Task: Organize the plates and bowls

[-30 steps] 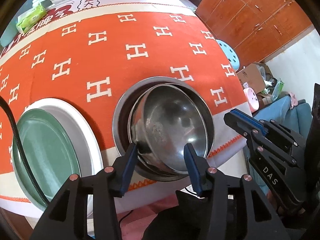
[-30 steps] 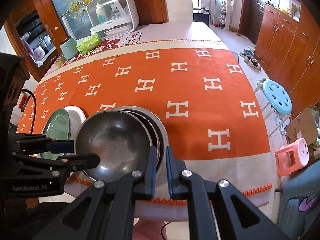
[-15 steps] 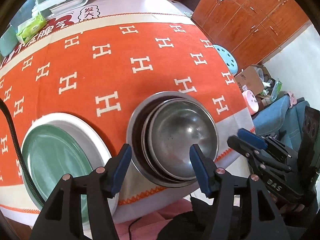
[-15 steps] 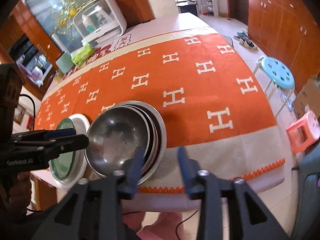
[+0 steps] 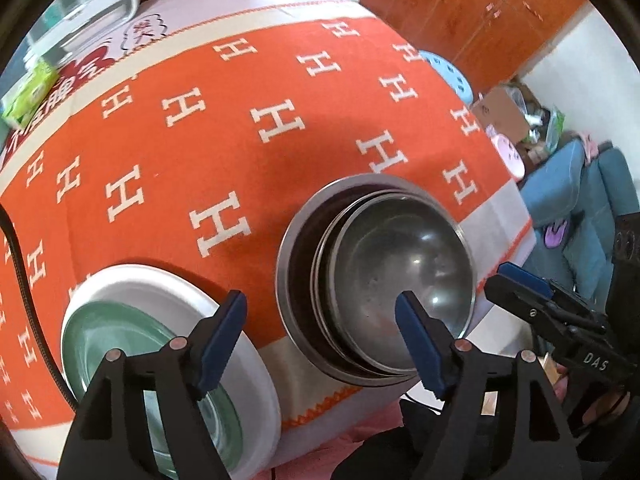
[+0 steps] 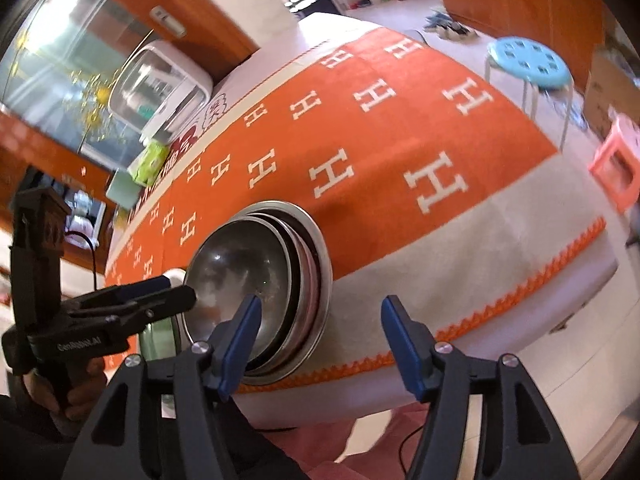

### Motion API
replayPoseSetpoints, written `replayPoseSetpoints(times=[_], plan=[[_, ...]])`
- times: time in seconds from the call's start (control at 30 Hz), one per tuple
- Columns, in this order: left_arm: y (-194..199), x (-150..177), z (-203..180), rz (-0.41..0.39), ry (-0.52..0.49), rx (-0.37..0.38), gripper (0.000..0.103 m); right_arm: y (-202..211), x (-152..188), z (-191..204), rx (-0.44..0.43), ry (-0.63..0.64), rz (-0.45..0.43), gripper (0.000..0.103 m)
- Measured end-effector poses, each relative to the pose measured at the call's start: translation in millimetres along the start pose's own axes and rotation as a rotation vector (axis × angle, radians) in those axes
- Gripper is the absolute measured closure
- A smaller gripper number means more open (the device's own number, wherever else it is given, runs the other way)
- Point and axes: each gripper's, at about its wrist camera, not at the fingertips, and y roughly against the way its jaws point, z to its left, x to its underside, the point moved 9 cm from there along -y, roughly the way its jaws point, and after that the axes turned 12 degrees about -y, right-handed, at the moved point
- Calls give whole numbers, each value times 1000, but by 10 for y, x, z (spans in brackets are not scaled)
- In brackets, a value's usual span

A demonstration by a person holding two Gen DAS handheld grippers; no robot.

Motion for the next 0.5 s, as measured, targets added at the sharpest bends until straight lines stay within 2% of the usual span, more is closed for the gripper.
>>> replayPoseSetpoints(times=[0.27,0.5], plan=[[-220,-21,10,82,-77,56,25,-170,138,-31,-21,-123,5,39],[-401,-5,-42,142,-145,108,25,-357,252,49,-47,-179,17,39]])
